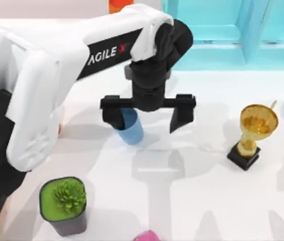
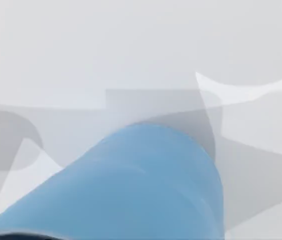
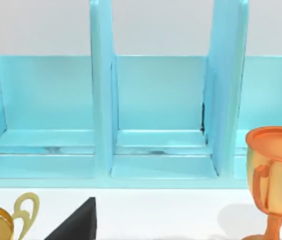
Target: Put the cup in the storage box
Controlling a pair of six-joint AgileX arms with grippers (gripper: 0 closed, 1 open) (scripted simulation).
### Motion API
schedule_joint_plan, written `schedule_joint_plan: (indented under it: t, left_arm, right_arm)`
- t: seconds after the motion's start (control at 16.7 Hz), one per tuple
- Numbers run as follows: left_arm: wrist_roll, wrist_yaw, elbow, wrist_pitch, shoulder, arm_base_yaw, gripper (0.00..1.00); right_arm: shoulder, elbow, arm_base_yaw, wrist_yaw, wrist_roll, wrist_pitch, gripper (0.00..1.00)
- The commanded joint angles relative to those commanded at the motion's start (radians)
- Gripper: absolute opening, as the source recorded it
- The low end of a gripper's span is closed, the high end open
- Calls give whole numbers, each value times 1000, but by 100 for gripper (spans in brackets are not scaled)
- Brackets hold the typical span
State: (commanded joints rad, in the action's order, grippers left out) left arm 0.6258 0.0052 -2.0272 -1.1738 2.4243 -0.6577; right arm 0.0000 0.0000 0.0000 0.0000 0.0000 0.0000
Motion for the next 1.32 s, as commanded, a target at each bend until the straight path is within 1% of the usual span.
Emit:
schedule_joint_plan:
  t: [0.72, 0.78, 1.32]
  left_arm:
    - [0, 0, 0, 0, 0, 0, 2]
    - [0, 0, 0, 0, 0, 0, 0]
    - [-3, -1, 0, 0, -1, 3, 0]
  right_arm:
    - [0, 0, 0, 0, 0, 0, 100]
    - [0, 0, 0, 0, 0, 0, 100]
    - [0, 0, 0, 0, 0, 0, 100]
